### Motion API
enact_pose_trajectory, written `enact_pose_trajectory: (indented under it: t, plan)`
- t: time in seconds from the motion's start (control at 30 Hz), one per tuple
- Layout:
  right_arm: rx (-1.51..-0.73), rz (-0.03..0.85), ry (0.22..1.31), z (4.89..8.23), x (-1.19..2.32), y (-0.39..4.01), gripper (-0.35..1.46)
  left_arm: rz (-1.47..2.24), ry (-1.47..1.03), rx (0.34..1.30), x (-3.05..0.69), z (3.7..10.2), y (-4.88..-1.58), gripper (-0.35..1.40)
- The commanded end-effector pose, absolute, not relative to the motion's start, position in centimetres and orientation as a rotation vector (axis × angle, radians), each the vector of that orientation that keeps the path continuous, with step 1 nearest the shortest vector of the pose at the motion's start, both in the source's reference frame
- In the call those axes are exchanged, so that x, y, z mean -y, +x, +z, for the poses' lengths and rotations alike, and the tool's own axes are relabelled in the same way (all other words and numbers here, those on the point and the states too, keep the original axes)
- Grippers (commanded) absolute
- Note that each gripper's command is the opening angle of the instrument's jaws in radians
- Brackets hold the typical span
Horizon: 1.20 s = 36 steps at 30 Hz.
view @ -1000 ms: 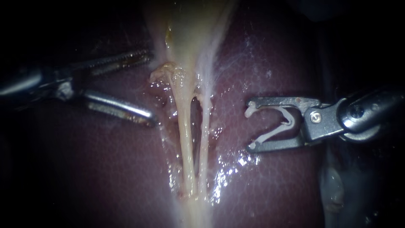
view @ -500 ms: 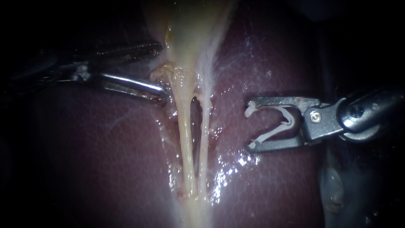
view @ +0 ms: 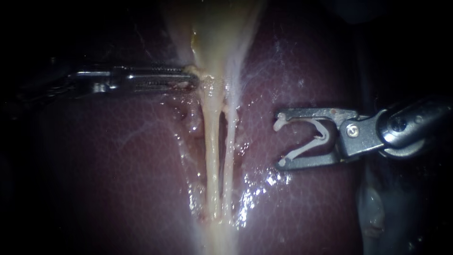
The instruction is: Grabbing gallbladder
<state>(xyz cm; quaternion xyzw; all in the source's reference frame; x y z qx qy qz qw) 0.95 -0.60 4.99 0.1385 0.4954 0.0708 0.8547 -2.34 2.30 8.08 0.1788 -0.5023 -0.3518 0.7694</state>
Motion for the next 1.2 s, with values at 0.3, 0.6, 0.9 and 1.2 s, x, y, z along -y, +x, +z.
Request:
enact_pose_trajectory:
  t: [0.3,0.6,0.9,1.2]
  plan:
    - [-1.042,0.149,0.291,4.99,0.61,0.95,0.50,-0.777,0.428,1.079,-2.36,7.72,-2.19,-0.35]
    - [-1.041,0.149,0.291,4.99,0.61,0.95,0.50,-0.791,0.432,1.098,-2.67,7.15,-1.93,-0.35]
    - [-1.041,0.149,0.291,4.99,0.61,0.95,0.50,-0.786,0.411,1.116,-2.78,6.86,-1.84,-0.35]
    - [-1.041,0.149,0.291,4.99,0.60,0.95,0.50,-0.786,0.409,1.116,-2.77,6.88,-1.85,-0.35]
